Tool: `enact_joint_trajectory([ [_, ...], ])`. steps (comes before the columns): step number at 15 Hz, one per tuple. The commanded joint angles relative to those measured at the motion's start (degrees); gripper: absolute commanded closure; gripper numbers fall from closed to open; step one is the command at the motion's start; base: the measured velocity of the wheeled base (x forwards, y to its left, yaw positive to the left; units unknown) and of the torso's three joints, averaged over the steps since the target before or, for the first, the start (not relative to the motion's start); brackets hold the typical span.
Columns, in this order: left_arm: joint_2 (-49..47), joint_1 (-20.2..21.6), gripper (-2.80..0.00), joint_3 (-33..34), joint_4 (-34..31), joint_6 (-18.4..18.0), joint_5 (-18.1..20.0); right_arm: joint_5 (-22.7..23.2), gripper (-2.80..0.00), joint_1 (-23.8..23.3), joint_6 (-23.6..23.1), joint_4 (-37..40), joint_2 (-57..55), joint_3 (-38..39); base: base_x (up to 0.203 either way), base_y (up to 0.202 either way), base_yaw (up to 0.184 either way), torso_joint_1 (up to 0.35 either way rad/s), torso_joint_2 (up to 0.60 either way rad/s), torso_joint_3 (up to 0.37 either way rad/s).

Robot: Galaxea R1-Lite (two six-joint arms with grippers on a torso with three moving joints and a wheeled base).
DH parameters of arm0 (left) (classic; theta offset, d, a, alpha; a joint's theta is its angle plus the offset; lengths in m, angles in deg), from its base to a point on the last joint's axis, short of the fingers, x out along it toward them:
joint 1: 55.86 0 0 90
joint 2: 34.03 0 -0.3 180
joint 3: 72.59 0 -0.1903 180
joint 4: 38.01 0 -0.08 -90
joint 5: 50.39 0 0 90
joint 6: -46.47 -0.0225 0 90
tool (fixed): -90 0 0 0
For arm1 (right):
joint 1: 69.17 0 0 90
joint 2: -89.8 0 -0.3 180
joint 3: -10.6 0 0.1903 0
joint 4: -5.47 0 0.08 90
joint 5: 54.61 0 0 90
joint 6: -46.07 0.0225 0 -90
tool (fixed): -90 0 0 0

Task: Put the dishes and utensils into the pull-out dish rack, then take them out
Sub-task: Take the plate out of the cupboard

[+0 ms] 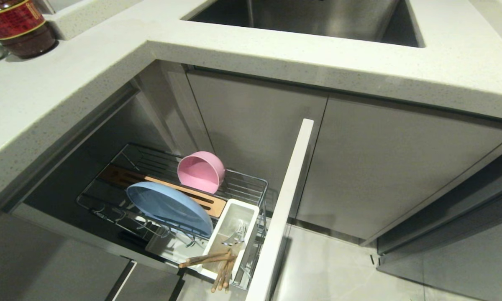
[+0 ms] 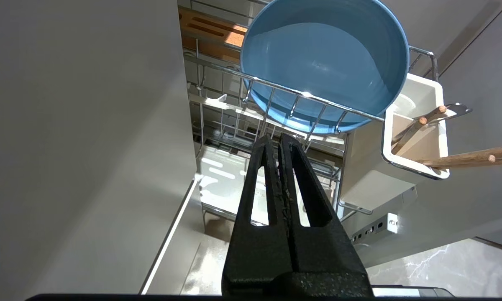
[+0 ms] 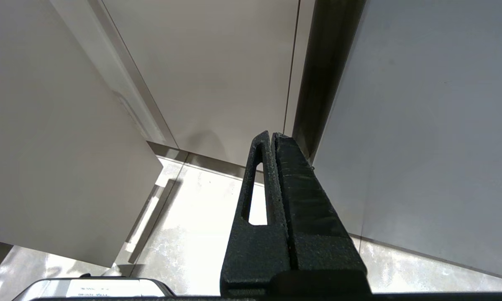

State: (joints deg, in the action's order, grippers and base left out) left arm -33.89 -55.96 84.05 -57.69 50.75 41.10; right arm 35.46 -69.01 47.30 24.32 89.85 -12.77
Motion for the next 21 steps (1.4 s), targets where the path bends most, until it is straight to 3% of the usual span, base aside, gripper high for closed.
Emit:
enact_joint_trajectory([
  [1,0.0,0.1,0.00,0.5,0.7,0.1,0.0,0.0,0.00,0.0,0.0,-0.1,0.0,1.5,0.000,0.000,0.000,0.000,0.00,0.000],
  [3,0.0,0.1,0.00,-3.3,0.7,0.0,0.2,0.0,0.00,0.0,0.0,-0.1,0.0,1.5,0.000,0.000,0.000,0.000,0.00,0.000],
  [7,-3.5,0.2,0.00,-23.0,-3.2,-1.1,5.0,0.0,0.00,0.0,0.0,0.0,0.0,1.5,0.000,0.000,0.000,0.000,0.00,0.000],
  [10,-13.0,0.8,0.00,-36.7,-4.6,-4.9,7.5,0.0,0.00,0.0,0.0,-0.1,0.0,1.5,0.000,0.000,0.000,0.000,0.00,0.000],
  [12,-21.5,3.0,0.00,-46.3,-4.6,-4.9,7.9,0.0,0.00,0.0,0.0,-0.1,0.0,1.5,0.000,0.000,0.000,0.000,0.00,0.000],
  [14,-30.1,5.3,0.00,-58.0,-4.8,0.8,8.1,0.0,0.00,0.0,0.0,-0.1,0.0,1.5,0.000,0.000,0.000,0.000,0.00,0.000],
  [18,-47.0,7.0,0.00,-80.9,-9.5,19.1,8.1,0.0,0.00,0.0,0.0,-0.1,0.0,1.5,0.000,0.000,0.000,0.000,0.00,0.000],
  [19,-49.8,6.5,0.00,-84.1,-11.7,25.9,7.8,0.0,0.00,0.0,0.0,-0.1,0.0,1.5,0.000,0.000,0.000,0.000,0.00,0.000],
  [20,-51.7,4.4,0.00,-85.7,-14.2,30.3,7.4,0.0,0.00,0.0,0.0,-0.1,0.0,1.5,0.000,0.000,0.000,0.000,0.00,0.000],
  [21,-52.9,0.6,0.00,-86.2,-16.7,31.2,6.8,0.0,0.00,0.0,0.0,-0.1,0.0,1.5,0.000,0.000,0.000,0.000,0.00,0.000],
])
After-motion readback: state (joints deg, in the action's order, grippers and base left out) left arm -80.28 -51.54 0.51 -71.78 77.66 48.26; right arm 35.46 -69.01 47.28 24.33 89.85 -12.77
